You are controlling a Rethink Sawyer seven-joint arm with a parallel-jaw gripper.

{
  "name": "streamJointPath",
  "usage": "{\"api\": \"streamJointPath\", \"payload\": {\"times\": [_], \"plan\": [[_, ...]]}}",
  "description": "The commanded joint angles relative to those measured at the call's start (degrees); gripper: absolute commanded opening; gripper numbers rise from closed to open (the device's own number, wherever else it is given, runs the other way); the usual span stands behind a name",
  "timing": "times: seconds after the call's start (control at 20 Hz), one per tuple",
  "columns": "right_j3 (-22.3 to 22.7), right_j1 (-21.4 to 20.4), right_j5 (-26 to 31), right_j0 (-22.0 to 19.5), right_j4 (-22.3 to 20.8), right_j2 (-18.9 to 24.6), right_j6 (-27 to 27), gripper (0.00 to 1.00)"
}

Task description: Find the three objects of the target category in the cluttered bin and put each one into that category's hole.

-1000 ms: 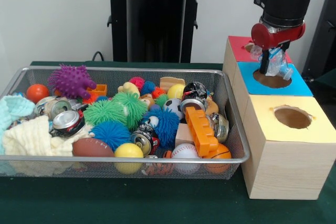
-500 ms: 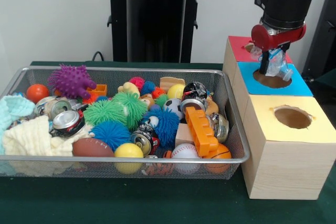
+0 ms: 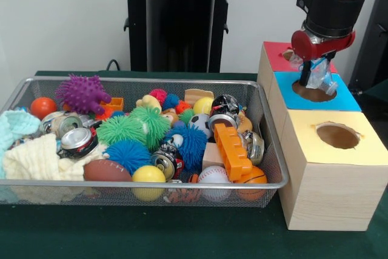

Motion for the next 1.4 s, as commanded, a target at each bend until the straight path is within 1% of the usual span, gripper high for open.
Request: {"api": "streamJointPath", "payload": {"times": [0.05,0.35,0.7,0.75,0.9,1.0,1.15,1.4], "plan": [[-10.10,8.04,-6.00,0.08,1.64,-3.37,17.52,0.00],[-11.14,8.62,-5.14,-0.43,2.90,-4.12,17.23,0.00],[-10.89,8.54,-6.77,-1.73,4.38,-4.02,16.73,0.00],[-10.78,8.52,-6.73,-1.69,4.94,-4.28,16.66,1.00],[-11.45,8.62,-5.28,-1.52,4.98,-5.23,17.24,1.00],[-11.20,8.33,-6.03,-1.81,5.08,-5.28,16.63,1.00],[-10.51,7.35,-7.06,-2.37,5.78,-5.15,16.03,1.00],[-9.00,4.76,-5.33,-3.23,6.28,-4.28,13.77,1.00]]}}
